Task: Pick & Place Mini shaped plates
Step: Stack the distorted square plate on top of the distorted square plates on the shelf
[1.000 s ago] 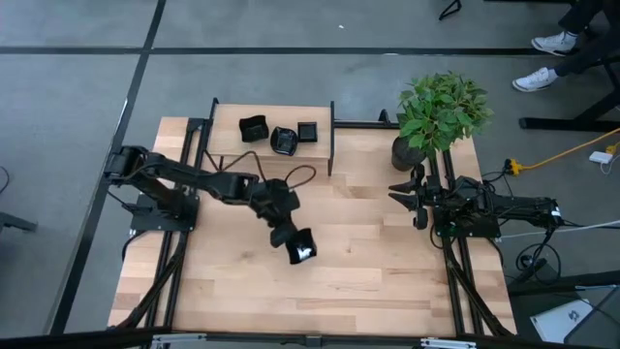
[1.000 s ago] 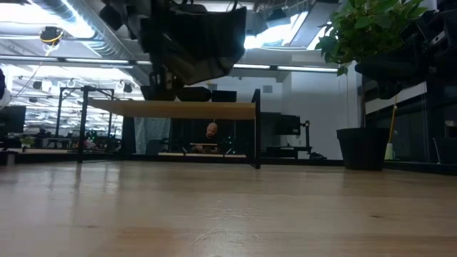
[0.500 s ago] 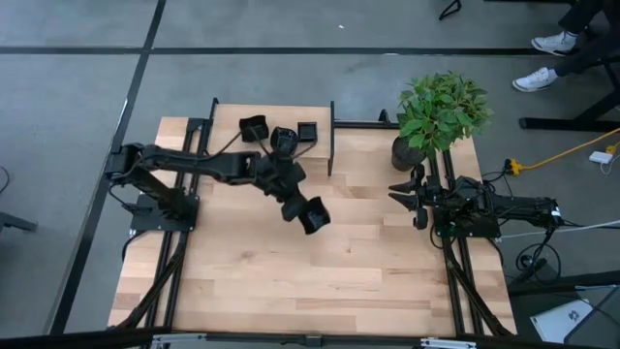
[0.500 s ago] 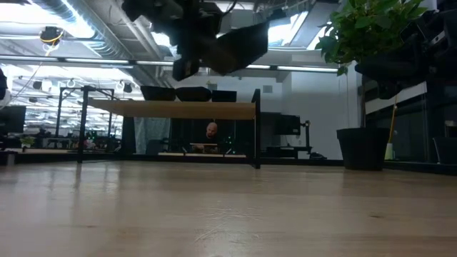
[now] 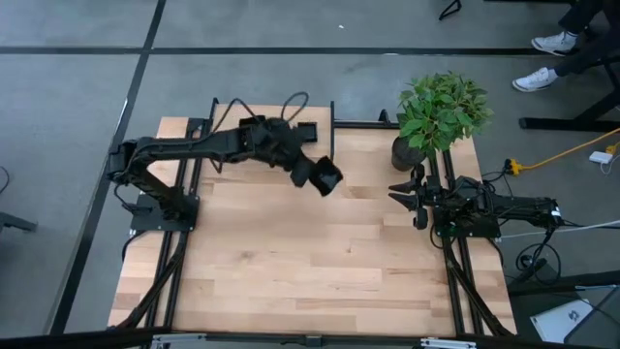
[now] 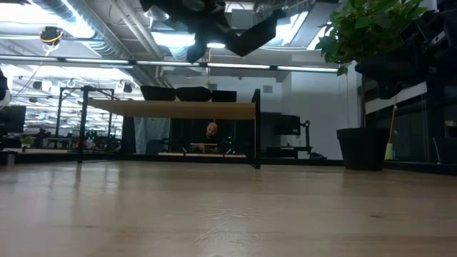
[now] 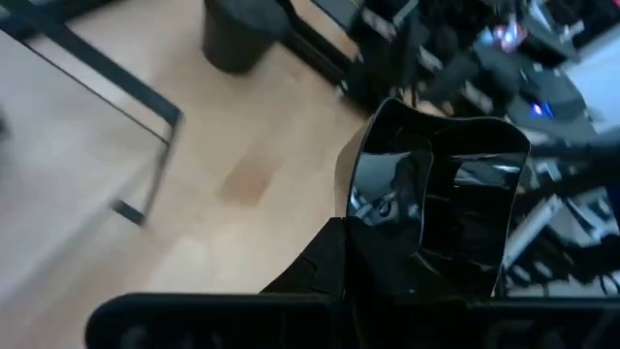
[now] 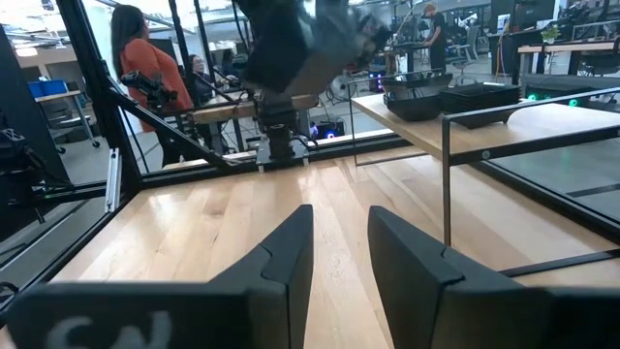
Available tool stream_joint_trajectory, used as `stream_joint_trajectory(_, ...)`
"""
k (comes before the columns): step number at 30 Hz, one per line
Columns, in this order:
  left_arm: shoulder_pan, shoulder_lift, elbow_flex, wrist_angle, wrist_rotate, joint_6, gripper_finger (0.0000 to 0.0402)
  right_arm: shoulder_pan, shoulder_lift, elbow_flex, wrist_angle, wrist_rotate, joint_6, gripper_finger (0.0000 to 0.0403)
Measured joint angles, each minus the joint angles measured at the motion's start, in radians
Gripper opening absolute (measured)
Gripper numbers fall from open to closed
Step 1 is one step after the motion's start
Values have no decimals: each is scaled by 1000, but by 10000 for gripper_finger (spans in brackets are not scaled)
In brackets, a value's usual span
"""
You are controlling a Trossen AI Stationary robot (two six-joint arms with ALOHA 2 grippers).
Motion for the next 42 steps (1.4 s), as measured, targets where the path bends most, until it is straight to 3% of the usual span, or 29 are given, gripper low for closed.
stream_joint_trajectory(7,85,0,85,-88,-5,14,2,0,0,0,0,0,0,103)
stream_joint_trajectory(16,193,1,209,-357,-33,82,2,0,0,0,0,0,0,103)
stream_joint_trajectory(42,596,1,439,-865,-40,448,2,0,0,0,0,0,0,103)
